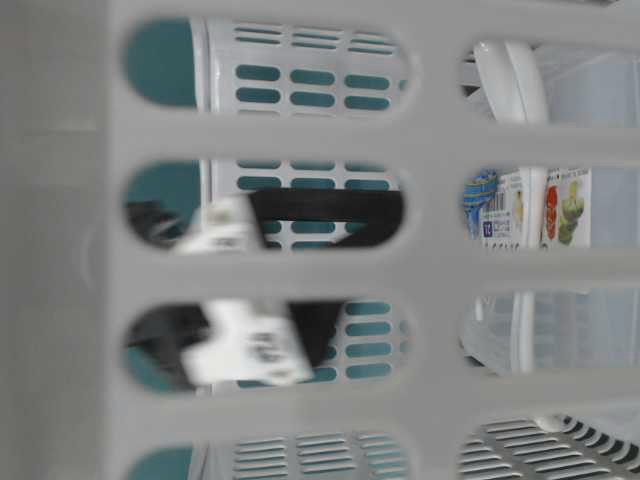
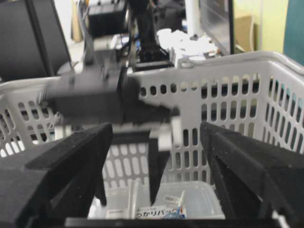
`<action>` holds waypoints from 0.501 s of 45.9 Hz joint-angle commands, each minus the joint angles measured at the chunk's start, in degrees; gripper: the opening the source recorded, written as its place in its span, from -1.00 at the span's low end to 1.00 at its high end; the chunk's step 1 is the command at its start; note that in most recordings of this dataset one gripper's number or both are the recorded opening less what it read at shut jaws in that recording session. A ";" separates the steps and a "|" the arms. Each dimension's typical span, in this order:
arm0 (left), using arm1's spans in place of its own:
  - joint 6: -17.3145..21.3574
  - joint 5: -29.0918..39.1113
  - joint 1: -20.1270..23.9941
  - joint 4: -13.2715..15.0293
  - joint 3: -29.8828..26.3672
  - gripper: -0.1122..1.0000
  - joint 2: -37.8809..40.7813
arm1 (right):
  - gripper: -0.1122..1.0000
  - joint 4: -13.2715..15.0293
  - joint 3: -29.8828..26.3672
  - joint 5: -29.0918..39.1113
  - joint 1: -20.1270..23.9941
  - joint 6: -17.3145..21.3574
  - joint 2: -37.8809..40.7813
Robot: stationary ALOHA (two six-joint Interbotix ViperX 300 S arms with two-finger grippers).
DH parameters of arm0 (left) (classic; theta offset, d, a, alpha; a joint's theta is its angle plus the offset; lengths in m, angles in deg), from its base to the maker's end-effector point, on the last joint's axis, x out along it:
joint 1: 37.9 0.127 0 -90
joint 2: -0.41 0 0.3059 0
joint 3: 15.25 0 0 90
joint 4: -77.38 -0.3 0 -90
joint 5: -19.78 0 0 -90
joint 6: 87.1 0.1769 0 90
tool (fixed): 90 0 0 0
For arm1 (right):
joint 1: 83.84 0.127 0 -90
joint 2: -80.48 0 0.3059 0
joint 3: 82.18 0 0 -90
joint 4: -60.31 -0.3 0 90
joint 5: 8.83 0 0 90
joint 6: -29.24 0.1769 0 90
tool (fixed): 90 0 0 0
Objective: Pick up the chinese spoon from the shopping basket with the left arm.
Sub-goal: 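Lower the left gripper and close it on the spoon handle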
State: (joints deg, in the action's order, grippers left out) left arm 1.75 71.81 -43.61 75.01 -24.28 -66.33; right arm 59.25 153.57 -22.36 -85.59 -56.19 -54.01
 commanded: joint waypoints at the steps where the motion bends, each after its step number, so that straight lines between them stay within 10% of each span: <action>1: 0.00 -0.62 0.09 -0.18 0.09 0.73 0.53 | 0.50 -0.18 -1.05 -0.26 -0.18 -0.09 0.35; 23: 0.62 -5.80 0.09 -0.18 5.10 0.56 1.58 | 0.49 -0.18 -0.79 -0.26 -0.44 -0.09 0.35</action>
State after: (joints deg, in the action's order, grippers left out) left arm 1.93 66.28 -43.44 75.01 -19.27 -64.48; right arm 59.25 153.57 -22.36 -85.86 -56.19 -54.01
